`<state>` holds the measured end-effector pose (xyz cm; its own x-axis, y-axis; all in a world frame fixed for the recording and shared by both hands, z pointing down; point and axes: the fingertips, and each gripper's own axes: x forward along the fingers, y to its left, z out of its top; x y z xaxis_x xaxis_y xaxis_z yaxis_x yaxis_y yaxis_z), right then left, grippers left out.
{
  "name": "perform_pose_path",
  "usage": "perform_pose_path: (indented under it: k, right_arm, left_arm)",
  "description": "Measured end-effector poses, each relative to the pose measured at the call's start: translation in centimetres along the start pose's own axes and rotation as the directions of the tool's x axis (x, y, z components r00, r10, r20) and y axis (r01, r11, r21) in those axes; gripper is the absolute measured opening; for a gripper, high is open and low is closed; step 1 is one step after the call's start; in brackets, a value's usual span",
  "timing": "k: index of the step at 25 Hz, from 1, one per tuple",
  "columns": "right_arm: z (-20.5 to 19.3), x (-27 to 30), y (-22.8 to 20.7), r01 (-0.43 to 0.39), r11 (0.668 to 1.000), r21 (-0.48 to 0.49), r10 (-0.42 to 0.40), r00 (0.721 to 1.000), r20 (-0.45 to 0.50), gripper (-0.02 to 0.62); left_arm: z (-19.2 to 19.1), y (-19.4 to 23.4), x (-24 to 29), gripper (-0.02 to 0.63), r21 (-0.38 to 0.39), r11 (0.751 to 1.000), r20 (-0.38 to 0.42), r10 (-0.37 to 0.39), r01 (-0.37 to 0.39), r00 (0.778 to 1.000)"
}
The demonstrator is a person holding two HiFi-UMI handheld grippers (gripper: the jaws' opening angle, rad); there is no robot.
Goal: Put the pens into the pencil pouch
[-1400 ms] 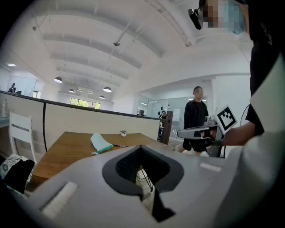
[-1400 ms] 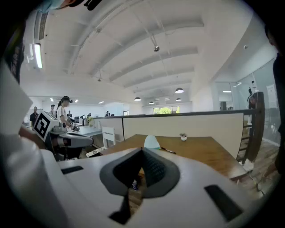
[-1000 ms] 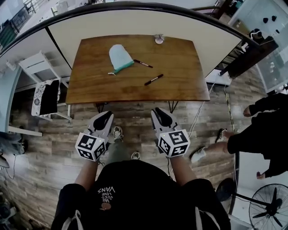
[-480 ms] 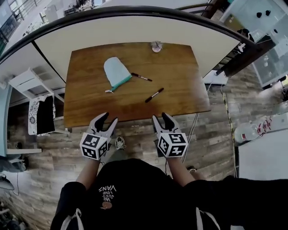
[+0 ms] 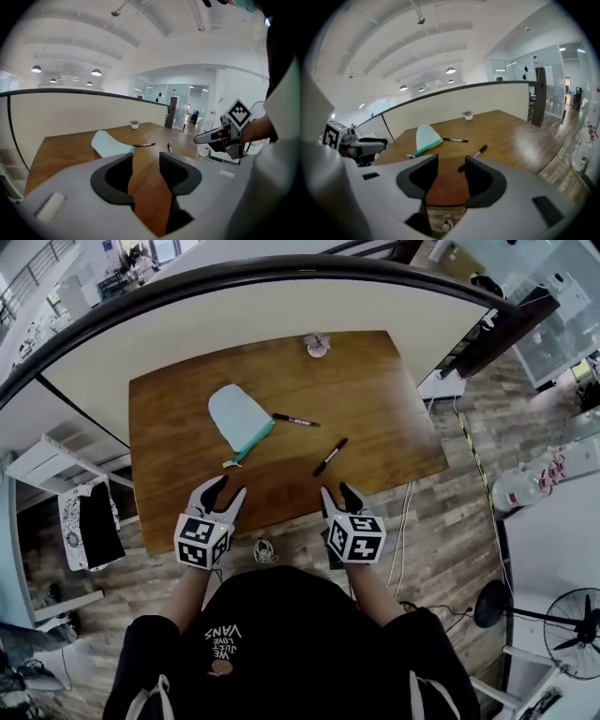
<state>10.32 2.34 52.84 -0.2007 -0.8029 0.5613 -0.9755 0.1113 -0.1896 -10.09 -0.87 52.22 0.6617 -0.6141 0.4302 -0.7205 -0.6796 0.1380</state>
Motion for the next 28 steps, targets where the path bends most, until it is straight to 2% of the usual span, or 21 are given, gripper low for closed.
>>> perform_pose_path:
  k: [4,9,14,20,28]
  right_arm:
    - [-1.0,2.0,-0.1,0.062,0.998,0.017,-0.062,0.997,-0.038,0.144]
    - [-2.0,4.0,-1.3,0.137,0.99,0.016,-0.136,0.988,-0.074,0.144]
    - [-2.7,6.7,-2.0,0.167,0.986,0.006,-0.165,0.978,-0.126,0.144]
    - [-3.8,9.7,-3.4,0.227,0.974,-0.003,-0.223,0.953,-0.205,0.144]
    - [-4.8,12.1,-4.8,0.256,0.967,0.018,-0.24,0.928,-0.285,0.144]
  left_arm:
    - [-0.2,1.9,1.3,0.164,0.058,0.997,-0.038,-0.04,0.042,0.998]
    - [-1.5,2.9,3.0,0.164,0.065,0.996,-0.083,-0.053,0.059,0.995]
    - [-2.2,3.4,4.3,0.163,0.09,0.995,-0.112,-0.038,0.048,0.993]
    - [-2.2,4.6,6.4,0.163,0.125,0.992,-0.141,-0.009,0.026,0.99]
    - [-2.7,5.3,9.3,0.163,0.164,0.986,-0.177,-0.005,0.034,0.984]
